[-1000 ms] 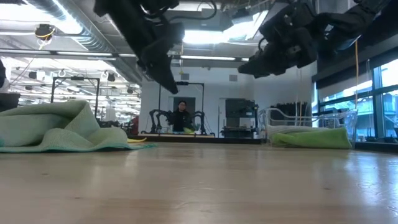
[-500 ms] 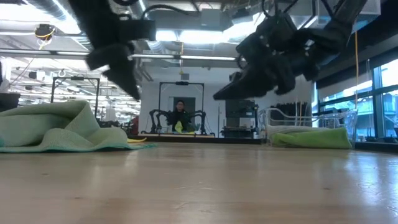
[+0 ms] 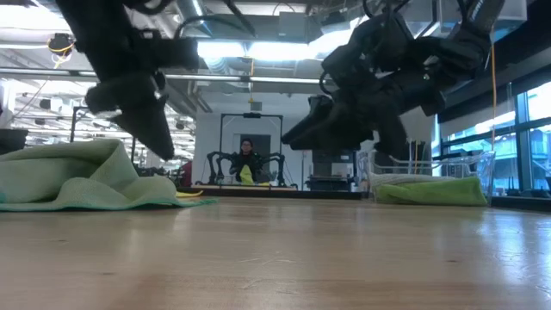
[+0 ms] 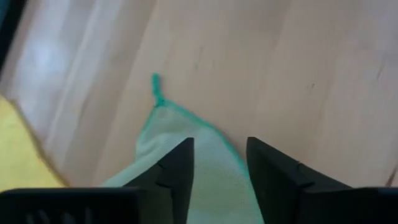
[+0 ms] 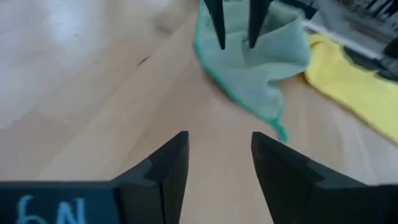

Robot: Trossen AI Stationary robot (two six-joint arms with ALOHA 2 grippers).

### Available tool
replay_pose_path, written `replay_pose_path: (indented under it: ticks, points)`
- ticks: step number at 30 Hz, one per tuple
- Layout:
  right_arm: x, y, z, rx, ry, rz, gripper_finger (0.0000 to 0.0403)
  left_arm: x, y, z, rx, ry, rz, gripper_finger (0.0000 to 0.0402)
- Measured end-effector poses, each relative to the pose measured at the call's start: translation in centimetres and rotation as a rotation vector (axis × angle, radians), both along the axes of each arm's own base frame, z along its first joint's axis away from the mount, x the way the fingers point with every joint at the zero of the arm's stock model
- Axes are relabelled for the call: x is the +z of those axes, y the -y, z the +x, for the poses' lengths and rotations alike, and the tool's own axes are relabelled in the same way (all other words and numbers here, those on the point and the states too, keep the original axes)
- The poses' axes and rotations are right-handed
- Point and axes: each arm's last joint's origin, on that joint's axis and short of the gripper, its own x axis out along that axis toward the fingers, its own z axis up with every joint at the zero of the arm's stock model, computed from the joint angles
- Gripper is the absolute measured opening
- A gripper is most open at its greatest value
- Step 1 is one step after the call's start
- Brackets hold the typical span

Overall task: Fold microfiber towels
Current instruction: Fold the light green cloth

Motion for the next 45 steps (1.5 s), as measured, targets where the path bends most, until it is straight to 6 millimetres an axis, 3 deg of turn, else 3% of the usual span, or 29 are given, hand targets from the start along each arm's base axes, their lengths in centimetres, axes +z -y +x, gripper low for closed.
replay_pose_path:
  ticks: [10, 18, 26, 34, 41, 45]
  points:
    - [-1.3, -1.0, -0.7, 0.029, -0.152, 0.002, 0.0169, -2.8, -1.8, 1.8, 0.011, -0.101, -0.043, 0.0186]
    - [-1.6, -0.9, -0.9, 0.015, -0.192, 0.025, 0.0169, -4.5, -5.5, 2.4, 0.061, -0.225, -0.060, 0.0190]
    - [-1.7, 0.1, -1.0, 0.006, -0.200, -0.013, 0.0169, -5.3, -6.8, 2.9, 0.100, -0.246, -0.142, 0.0190]
    - [-1.6, 1.7, -1.0, -0.037, -0.187, -0.013, 0.0169, -5.2, -6.4, 5.2, 0.067, -0.006, -0.208, 0.0186]
    - [-1.5, 2.9, -1.0, -0.073, -0.177, -0.010, 0.0169, -3.6, -5.4, 8.7, -0.126, 0.367, -0.250, 0.0185]
    - [-1.8, 3.1, -1.3, -0.080, -0.214, -0.006, 0.0169, -3.1, -5.2, 9.3, -0.175, 0.444, -0.279, 0.0185]
